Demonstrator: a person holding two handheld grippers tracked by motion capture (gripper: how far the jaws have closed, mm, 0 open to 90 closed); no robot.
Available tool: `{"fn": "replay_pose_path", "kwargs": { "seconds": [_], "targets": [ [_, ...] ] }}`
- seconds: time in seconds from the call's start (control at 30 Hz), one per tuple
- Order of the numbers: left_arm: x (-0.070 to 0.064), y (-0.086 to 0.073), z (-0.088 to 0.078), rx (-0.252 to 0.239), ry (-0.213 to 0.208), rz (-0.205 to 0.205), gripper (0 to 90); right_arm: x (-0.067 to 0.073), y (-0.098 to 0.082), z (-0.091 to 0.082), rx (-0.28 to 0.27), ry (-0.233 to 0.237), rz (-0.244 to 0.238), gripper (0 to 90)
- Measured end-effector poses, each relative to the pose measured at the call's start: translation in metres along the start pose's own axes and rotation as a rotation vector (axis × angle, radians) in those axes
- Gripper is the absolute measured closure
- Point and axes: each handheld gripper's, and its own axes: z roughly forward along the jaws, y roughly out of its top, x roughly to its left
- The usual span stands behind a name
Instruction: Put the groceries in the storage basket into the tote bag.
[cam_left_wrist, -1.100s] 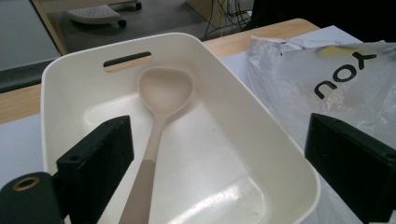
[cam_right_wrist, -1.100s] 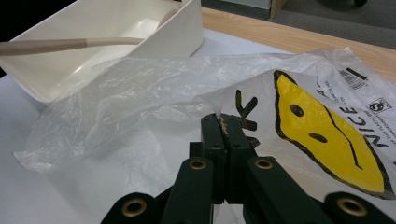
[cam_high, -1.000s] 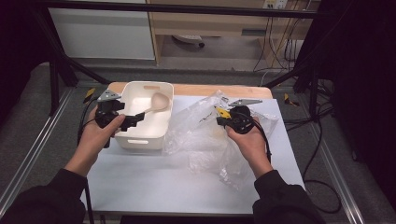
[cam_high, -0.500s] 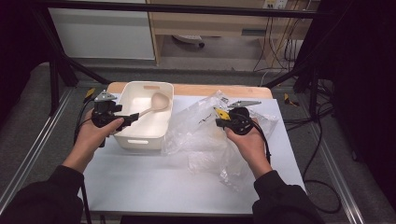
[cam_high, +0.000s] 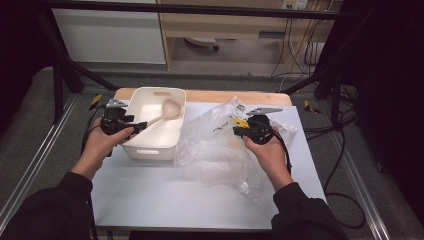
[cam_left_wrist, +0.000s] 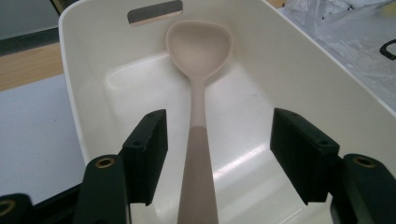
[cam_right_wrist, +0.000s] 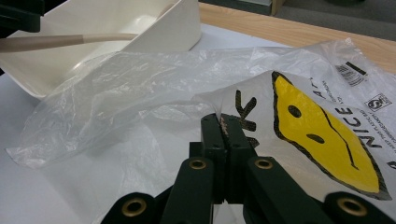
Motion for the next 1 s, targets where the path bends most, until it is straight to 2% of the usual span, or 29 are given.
{"fn": "replay_pose_path", "kwargs": {
  "seconds": [0.23, 0.73, 1.0],
  "targets": [
    [0.002, -0.004, 0.003, 0.024, 0.020, 0.008, 41.3, 0.002, 0.001, -0.001, -0.003, 0.005, -0.003, 90.0],
    [-0.002, -0.005, 0.006, 0.026, 0.024, 0.044, 42.0, 0.006, 0.006, -0.007, -0.024, 0.017, -0.010, 90.0],
    [-0.002, -0.005, 0.011, 0.046, 0.021, 0.044, 42.7, 0.004, 0.008, -0.008, -0.022, 0.012, -0.008, 90.0]
  ]
}}
